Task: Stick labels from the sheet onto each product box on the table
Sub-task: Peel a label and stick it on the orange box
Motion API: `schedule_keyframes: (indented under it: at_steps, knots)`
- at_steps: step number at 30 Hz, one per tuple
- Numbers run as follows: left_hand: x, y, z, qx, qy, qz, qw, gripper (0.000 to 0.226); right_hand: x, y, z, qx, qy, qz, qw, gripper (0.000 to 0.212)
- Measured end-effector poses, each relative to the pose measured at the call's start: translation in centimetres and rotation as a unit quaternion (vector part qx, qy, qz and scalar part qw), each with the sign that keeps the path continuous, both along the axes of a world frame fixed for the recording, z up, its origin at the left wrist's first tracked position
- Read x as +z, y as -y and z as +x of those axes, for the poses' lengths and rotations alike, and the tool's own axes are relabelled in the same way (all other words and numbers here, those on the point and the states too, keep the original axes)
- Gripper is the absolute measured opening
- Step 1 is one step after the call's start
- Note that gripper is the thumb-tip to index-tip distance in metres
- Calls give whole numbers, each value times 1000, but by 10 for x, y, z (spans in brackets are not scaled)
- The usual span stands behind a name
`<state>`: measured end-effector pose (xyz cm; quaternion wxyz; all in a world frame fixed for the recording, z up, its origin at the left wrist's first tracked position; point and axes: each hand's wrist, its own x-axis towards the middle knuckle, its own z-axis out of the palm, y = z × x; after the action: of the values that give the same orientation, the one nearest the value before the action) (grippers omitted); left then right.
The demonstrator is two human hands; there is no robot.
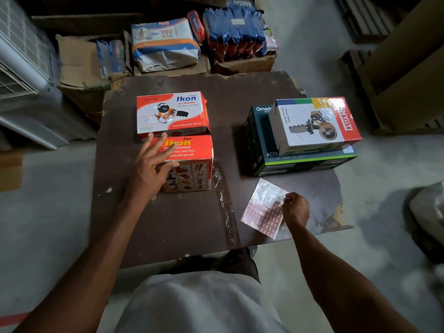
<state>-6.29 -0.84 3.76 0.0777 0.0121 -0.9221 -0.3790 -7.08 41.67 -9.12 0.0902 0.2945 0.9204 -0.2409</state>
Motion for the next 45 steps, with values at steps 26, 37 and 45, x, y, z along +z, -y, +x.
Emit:
schedule_keyframes:
  at_steps: [26, 37, 45]
  knots:
    - [-3, 4, -6, 7, 10, 1, 1000, 55, -4, 0, -15, 210, 52, 166, 962, 21]
    - [-2, 4, -9, 5, 5, 9, 1000, 55, -5, -4, -16, 206, 49, 151, 966, 33]
    - [0, 4, -8, 4, 7, 14, 1000, 57, 1, -9, -18, 232, 71, 150, 958, 37]
